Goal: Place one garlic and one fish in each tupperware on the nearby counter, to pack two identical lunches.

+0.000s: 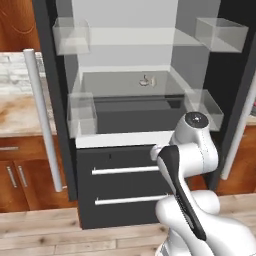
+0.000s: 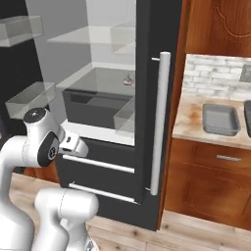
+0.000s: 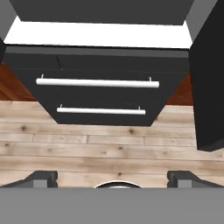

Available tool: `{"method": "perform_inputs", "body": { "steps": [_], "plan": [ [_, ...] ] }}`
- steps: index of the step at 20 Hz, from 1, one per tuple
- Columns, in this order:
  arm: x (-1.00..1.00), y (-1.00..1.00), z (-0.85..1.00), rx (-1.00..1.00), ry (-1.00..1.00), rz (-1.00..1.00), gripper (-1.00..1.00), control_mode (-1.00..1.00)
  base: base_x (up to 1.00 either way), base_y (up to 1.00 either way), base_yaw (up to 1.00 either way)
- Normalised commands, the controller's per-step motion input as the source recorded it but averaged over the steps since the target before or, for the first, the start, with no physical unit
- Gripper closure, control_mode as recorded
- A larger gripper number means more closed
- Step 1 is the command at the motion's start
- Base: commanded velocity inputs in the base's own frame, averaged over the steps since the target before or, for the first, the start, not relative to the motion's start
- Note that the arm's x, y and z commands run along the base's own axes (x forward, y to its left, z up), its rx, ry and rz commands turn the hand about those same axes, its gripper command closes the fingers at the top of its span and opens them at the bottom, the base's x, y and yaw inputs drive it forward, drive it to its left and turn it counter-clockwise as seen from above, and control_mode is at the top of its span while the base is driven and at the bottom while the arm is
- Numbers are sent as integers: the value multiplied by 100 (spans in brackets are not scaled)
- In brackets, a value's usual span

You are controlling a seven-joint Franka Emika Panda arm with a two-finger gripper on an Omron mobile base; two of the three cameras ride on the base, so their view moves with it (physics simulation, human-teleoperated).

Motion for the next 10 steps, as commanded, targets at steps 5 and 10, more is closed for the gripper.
{"method": "perform_inputs", "body": {
  "steps": [5,10],
  "plan": [
    [0,0,0,0,0,0,-100,100,43,21,-15],
    [0,0,0,0,0,0,-100,100,60,0,-14]
  ]
}}
